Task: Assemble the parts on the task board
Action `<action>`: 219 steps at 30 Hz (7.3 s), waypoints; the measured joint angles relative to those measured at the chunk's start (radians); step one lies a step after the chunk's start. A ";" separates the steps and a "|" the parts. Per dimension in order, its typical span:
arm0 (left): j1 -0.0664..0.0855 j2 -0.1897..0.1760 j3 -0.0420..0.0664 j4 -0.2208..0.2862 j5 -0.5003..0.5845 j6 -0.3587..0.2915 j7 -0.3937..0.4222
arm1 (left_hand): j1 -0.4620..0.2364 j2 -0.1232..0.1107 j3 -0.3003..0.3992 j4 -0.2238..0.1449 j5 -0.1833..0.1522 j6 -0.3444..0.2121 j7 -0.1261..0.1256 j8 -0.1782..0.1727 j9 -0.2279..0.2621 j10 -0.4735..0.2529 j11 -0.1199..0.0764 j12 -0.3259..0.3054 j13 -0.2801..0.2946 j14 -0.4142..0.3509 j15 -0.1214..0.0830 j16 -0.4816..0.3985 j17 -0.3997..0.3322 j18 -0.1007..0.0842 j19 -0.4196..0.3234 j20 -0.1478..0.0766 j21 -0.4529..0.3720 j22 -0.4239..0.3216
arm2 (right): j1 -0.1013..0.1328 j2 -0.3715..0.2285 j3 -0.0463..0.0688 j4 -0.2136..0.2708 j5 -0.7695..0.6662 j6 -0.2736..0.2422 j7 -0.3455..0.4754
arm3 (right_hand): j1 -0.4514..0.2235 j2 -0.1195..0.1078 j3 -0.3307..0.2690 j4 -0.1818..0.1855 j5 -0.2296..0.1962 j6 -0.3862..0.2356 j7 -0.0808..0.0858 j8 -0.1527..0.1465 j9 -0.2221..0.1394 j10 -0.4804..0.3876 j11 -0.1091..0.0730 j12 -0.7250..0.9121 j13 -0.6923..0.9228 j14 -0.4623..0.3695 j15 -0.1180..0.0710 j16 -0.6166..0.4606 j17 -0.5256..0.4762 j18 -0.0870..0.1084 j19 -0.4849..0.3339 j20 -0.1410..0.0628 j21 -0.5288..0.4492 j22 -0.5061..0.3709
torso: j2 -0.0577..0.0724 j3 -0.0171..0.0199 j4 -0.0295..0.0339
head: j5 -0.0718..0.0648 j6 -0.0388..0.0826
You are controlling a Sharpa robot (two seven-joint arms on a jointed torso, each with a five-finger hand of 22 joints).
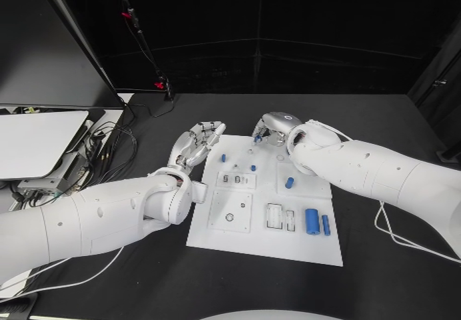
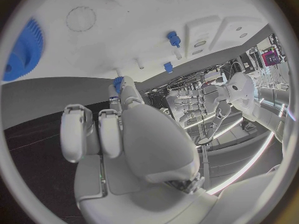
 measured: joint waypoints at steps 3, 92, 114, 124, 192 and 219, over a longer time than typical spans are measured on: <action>0.000 -0.001 0.000 0.000 0.000 0.000 0.000 | 0.000 0.000 0.000 0.000 0.000 0.000 0.000 0.000 -0.001 0.000 0.000 0.000 0.000 0.000 0.000 0.000 0.000 0.000 0.000 0.000 0.000 0.000 | 0.000 0.006 0.000 -0.009 0.000 -0.003 0.001 | 0.000 0.000 0.003 0.003 0.000 0.000 0.000 -0.005 0.000 0.000 0.000 -0.005 0.000 0.000 0.000 0.000 0.000 0.000 0.000 0.000 0.000 0.000 | 0.000 -0.0008 -0.0012 | 0.002 -0.002; 0.000 0.002 0.000 -0.009 -0.002 0.005 0.000 | 0.003 0.005 -0.006 0.000 0.004 0.000 0.000 0.000 -0.003 0.000 0.000 0.000 0.000 0.000 0.000 0.000 0.000 0.000 0.000 0.000 0.004 0.001 | -0.005 0.093 0.000 -0.121 0.019 0.079 -0.019 | -0.025 -0.057 0.019 0.058 0.000 -0.078 -0.014 -0.091 -0.002 -0.115 0.034 -0.044 0.002 0.003 0.023 -0.026 -0.069 0.002 -0.024 0.024 -0.034 -0.013 | -0.002 -0.0062 -0.0042 | 0.018 -0.033; 0.000 0.001 0.000 -0.013 -0.002 0.009 0.000 | 0.005 0.011 -0.006 0.000 0.008 0.000 0.000 0.000 -0.003 0.000 0.000 0.000 0.000 -0.001 0.001 0.000 0.000 0.000 0.000 0.000 0.004 0.001 | -0.003 -0.073 -0.001 0.076 0.206 -0.150 0.061 | -0.233 -0.128 0.038 0.097 0.003 -0.244 0.013 -0.071 0.011 -0.201 0.037 0.032 0.013 -0.001 0.032 -0.088 -0.207 0.040 -0.094 0.033 -0.114 -0.134 | -0.005 -0.0075 -0.0093 | 0.004 -0.029; 0.000 -0.002 0.000 -0.019 -0.002 0.009 0.000 | 0.005 0.011 -0.006 0.000 0.008 0.000 0.000 0.000 -0.004 0.000 0.000 0.000 0.000 -0.004 0.004 0.000 0.000 0.000 0.000 0.000 0.004 0.003 | 0.026 -0.315 0.000 0.350 0.473 -0.194 0.152 | -0.334 -0.130 0.033 0.093 0.065 -0.241 -0.009 -0.084 0.006 -0.117 0.016 0.142 0.043 -0.269 0.026 -0.341 -0.697 0.112 -0.417 0.027 -0.409 -0.494 | -0.013 -0.0117 -0.0242 | -0.015 -0.023; -0.004 -0.005 -0.001 -0.023 -0.003 0.018 0.000 | 0.014 0.020 -0.011 0.000 0.017 0.000 0.000 0.000 -0.004 0.000 0.000 0.003 0.000 0.000 0.007 0.004 0.000 0.000 0.000 0.000 0.008 0.003 | -0.012 -0.269 -0.003 0.128 0.187 0.104 0.036 | -0.358 -0.196 0.117 -0.012 0.219 -0.399 0.037 0.258 0.097 0.316 0.052 1.463 1.249 0.003 0.075 0.079 0.081 -0.039 0.034 0.077 0.097 0.000 | -0.016 -0.0121 -0.0315 | -0.082 0.005; -0.004 -0.005 -0.001 -0.022 -0.003 0.019 0.000 | 0.014 0.020 -0.011 0.000 0.017 0.000 0.000 0.000 -0.004 0.000 0.000 0.003 0.000 0.000 0.007 0.004 0.000 0.000 0.000 0.000 0.008 0.003 | -0.021 -0.228 -0.003 0.096 0.134 0.123 -0.018 | -0.335 -0.180 0.148 -0.027 0.212 -0.412 0.037 0.261 0.084 0.316 0.052 1.463 1.249 0.000 0.064 0.079 0.081 -0.039 0.030 0.066 0.097 0.000 | -0.016 -0.0114 -0.0316 | -0.072 -0.004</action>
